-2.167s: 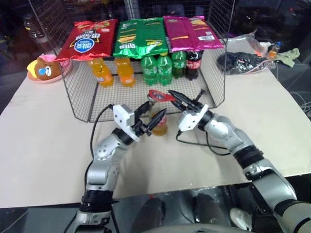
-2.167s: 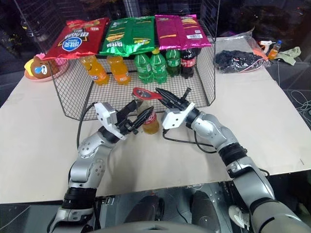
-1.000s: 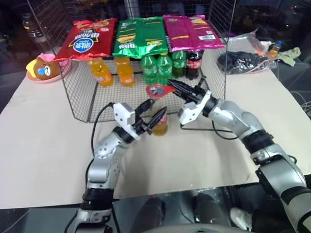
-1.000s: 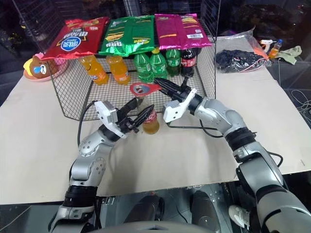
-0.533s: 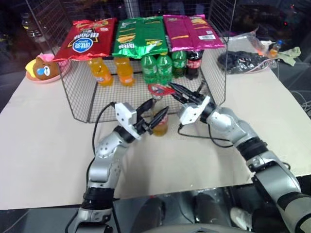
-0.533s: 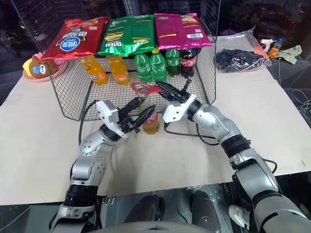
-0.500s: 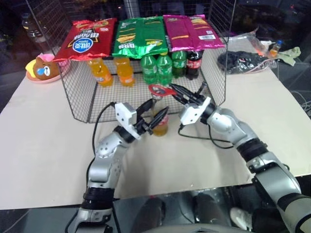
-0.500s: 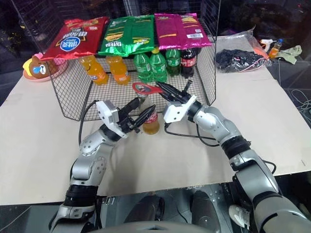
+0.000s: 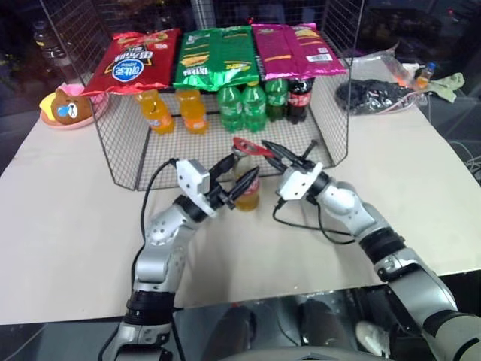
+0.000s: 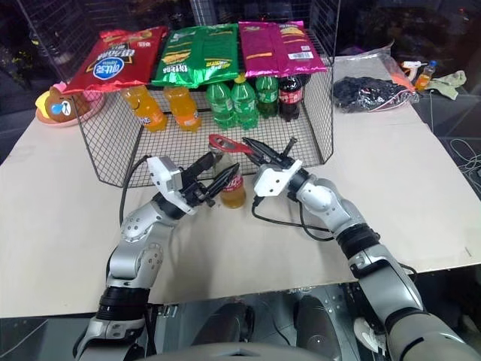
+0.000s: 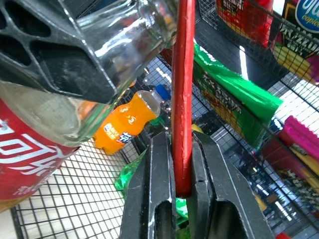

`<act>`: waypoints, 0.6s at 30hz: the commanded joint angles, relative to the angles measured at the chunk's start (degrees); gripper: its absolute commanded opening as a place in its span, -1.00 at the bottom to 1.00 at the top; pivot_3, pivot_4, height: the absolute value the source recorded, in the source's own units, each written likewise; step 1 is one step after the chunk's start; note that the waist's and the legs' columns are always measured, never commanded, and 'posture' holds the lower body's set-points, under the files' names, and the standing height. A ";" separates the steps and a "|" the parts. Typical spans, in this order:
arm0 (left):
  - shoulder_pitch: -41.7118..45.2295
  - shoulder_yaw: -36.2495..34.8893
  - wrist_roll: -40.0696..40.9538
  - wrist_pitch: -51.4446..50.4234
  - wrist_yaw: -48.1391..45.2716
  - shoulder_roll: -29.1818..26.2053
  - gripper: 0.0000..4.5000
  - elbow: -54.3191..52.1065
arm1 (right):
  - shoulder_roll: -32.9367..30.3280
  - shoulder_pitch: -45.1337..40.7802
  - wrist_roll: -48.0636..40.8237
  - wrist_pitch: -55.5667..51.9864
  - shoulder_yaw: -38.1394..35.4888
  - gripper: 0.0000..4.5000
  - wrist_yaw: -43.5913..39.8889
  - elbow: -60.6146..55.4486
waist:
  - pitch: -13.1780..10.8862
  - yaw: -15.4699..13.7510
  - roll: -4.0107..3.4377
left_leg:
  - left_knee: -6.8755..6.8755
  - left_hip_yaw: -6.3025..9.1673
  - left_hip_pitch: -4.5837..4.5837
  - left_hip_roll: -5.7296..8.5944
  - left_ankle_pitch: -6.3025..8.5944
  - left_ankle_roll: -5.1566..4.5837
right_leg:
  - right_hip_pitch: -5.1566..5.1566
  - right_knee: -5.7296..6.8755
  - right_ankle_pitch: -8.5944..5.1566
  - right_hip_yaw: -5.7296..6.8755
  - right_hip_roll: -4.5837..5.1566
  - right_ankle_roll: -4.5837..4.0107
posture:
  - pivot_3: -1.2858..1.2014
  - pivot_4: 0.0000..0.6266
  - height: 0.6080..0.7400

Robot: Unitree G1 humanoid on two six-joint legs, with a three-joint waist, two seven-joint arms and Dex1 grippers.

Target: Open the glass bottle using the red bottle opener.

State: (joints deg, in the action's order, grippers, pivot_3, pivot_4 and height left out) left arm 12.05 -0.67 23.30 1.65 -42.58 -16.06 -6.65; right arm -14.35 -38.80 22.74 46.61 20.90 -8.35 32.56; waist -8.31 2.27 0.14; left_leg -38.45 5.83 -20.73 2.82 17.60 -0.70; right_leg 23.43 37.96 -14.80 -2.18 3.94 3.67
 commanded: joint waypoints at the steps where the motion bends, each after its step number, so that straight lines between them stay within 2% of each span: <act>1: -0.16 1.00 -0.46 -0.93 -0.21 -0.22 0.05 0.39 | 1.47 0.14 1.57 1.95 3.12 -1.00 -2.05 1.56 | 0.01 -0.02 0.00 | 0.00 0.00 0.00 0.00 0.00 0.00 | 0.00 0.00 0.00 0.00 0.00 0.00 | 0.03 -0.52 1.00; 7: -0.26 0.83 -0.52 -0.93 -0.25 -0.33 0.05 0.43 | 2.32 -0.51 3.95 3.33 3.95 -1.00 -1.28 2.66 | 0.02 -0.01 0.00 | -0.01 -0.01 0.06 0.00 -0.01 0.00 | -0.04 0.02 0.00 -0.01 0.00 0.00 | 0.03 -0.52 1.00; 18: 0.31 0.71 -0.76 -0.51 -0.65 0.00 0.05 1.39 | -3.34 -7.02 13.16 5.41 3.27 -1.00 6.16 5.44 | 0.02 -0.01 -0.01 | -0.01 -0.02 0.06 0.01 -0.02 0.02 | -0.03 0.04 0.00 -0.02 -0.01 0.00 | 0.03 -0.52 1.00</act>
State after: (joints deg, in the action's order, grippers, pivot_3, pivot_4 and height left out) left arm 12.10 -1.30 23.42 1.72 -43.26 -16.14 -6.18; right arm -17.52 -45.07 32.50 50.93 21.64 -2.04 37.41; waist -8.29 2.26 0.13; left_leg -38.46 5.81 -20.67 2.84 17.59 -0.68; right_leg 23.40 37.99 -14.79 -2.19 3.94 3.68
